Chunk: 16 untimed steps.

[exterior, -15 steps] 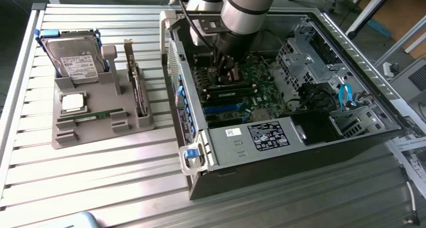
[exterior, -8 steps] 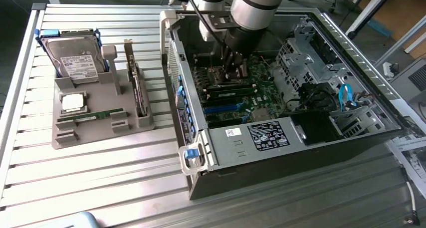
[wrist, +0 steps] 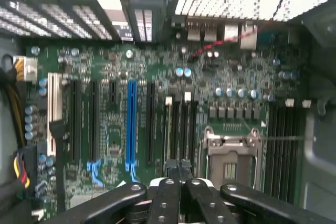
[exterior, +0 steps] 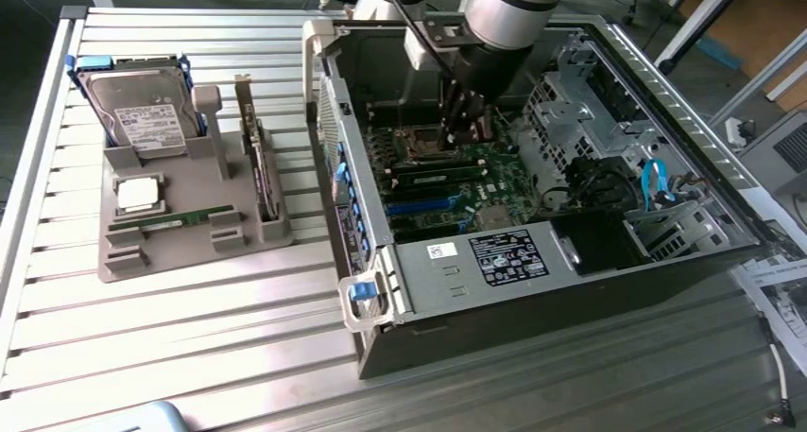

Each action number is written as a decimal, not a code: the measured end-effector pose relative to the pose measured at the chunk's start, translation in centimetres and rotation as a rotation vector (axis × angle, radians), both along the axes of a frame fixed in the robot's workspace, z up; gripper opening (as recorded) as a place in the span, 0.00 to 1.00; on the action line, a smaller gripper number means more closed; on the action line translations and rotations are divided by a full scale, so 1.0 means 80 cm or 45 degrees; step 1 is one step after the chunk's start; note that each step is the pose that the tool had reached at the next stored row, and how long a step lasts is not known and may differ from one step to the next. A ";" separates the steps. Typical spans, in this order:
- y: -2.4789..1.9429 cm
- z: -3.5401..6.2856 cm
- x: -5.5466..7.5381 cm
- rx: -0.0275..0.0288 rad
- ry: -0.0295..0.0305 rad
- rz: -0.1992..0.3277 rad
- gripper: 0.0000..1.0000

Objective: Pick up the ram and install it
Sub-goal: 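Press down the ram until it locks into place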

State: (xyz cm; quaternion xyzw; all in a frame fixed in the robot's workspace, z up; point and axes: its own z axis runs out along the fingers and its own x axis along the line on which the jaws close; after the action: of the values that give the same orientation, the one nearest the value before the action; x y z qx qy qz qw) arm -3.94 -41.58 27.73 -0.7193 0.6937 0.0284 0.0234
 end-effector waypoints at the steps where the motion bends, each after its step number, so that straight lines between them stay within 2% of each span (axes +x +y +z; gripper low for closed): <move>1: 0.0000 0.000 0.005 0.0005 0.0014 0.000 0.11; 7: 0.0000 0.000 0.037 0.0057 0.0089 0.000 0.11; 16: -0.0001 0.015 0.063 0.0084 0.0095 0.000 0.11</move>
State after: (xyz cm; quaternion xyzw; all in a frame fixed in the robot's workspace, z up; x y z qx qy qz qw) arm 1.09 -41.58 28.93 -0.7191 0.6937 0.0334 0.0232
